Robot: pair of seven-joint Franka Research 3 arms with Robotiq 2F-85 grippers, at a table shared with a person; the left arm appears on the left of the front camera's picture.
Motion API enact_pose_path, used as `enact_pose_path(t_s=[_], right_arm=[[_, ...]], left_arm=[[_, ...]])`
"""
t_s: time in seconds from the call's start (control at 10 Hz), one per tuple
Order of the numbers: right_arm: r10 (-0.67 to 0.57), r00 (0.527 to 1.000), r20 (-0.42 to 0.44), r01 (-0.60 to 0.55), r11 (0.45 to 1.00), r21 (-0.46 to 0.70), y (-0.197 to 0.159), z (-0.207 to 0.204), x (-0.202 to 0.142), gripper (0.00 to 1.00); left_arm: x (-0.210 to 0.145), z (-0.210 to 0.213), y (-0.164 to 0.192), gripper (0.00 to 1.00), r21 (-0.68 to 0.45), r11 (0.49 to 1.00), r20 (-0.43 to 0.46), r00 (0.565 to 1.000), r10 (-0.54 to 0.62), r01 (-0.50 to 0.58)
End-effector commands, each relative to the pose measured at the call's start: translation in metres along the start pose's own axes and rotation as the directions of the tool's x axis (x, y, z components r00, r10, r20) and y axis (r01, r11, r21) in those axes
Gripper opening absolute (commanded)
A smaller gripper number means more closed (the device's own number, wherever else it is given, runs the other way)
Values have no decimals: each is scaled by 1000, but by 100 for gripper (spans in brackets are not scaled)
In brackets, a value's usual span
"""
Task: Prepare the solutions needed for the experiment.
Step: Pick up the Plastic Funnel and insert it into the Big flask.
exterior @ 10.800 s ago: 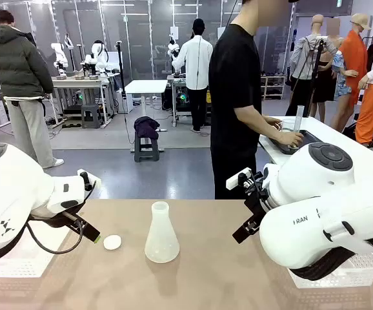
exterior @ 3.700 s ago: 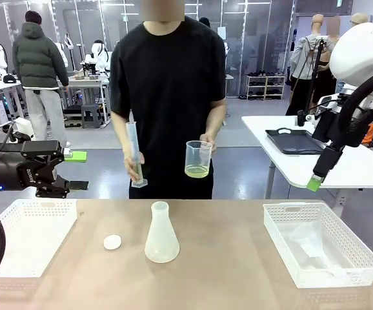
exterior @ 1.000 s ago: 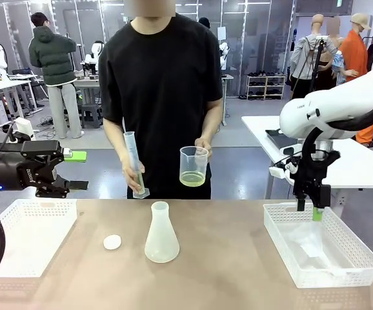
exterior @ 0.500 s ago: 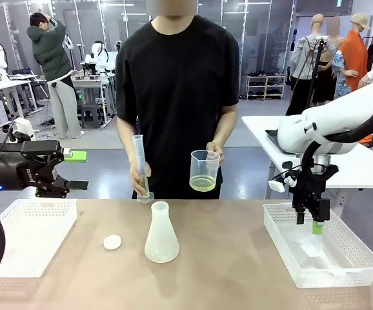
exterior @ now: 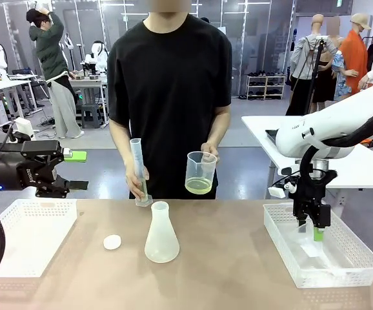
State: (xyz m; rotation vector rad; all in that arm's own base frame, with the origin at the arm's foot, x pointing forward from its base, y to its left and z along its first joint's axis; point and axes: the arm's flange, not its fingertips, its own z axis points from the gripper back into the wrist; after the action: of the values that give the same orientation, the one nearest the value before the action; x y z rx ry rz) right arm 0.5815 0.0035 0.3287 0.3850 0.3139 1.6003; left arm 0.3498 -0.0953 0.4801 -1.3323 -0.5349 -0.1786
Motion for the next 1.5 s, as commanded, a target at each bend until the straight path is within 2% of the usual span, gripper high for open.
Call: enact_pose_path(t_s=[0.0,0.7,0.8,1.1,1.4], right_arm=[[-6,1000,-9,7,1000,17,-1,3,0,67],[-20,999,-38,21,999,29,0,7,0,4],[-18,999,-37,19,999,28,0,7,1,0],[-110,994,16,110,994,6,12,25,9,0],[-151,988,-22,147,980,-136,35,73,33,0]], left_arm=[[0,-3,-3,100,-20,1000,15,1000,19,-19],[0,-3,-3,100,-20,1000,15,1000,19,-19],[0,-3,-3,100,-20,1000,15,1000,19,-19],[0,-3,-3,100,-20,1000,15,1000,19,-19],[0,-3,-3,100,-20,1000,15,1000,19,-19]])
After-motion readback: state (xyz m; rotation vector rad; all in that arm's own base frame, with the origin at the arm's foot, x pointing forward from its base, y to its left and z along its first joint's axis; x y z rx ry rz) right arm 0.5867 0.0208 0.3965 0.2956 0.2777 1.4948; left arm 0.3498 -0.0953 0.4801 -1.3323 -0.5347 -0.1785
